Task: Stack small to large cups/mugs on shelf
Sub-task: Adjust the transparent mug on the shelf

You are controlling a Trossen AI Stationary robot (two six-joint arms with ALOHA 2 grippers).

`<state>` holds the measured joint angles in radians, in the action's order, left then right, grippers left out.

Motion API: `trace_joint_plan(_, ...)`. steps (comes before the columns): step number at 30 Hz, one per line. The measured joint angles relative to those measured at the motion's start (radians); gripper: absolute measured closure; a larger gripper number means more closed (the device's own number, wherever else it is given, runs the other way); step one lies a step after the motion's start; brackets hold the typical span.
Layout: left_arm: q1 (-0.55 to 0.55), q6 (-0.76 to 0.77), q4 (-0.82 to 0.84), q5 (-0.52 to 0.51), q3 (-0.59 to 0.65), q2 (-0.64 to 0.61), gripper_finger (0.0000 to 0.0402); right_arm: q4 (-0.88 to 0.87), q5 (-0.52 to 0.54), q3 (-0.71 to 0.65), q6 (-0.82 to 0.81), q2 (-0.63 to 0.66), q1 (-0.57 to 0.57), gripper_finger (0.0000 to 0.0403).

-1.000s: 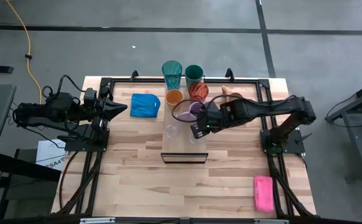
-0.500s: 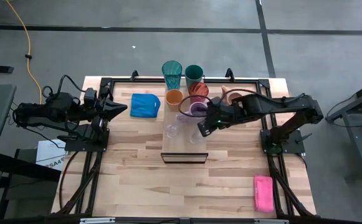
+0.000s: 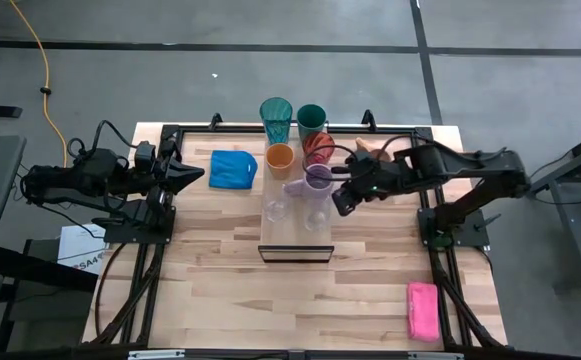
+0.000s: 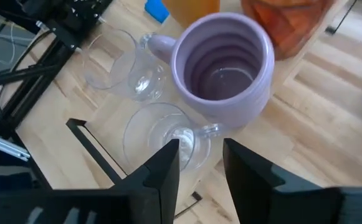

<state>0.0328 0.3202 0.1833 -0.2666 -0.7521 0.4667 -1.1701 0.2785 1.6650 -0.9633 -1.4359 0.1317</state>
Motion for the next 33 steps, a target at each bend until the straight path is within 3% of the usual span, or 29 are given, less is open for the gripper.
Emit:
trace_joint_plan(7,0.0,0.001,0.0,0.0,0.0,0.0,0.0401,0.074,-0.007,0.0,0.193,0.002,0.032,0.0288)
trace_joint_plan(12,0.0,0.061,0.009,0.01,0.0,0.039,0.0401,0.104,0.042,0.0,0.224,0.001,0.058,0.0308)
trace_joint_plan(17,0.0,0.103,-0.007,0.098,0.0,0.16,0.0401,-0.067,0.125,0.0,0.176,0.019,0.077,0.0393)
trace_joint_plan(21,0.026,0.138,-0.009,0.15,-0.037,0.261,0.0402,-0.232,0.189,0.0,0.108,0.05,0.106,0.0392)
trace_joint_plan(27,0.236,0.282,-0.04,-0.012,-0.079,0.442,0.0402,-0.35,0.274,0.0,0.004,0.118,0.131,0.0401)
trace_joint_plan(33,0.409,0.489,-0.259,-0.273,-0.081,0.648,0.0402,-0.349,0.337,-0.019,-0.008,0.194,0.131,0.0402)
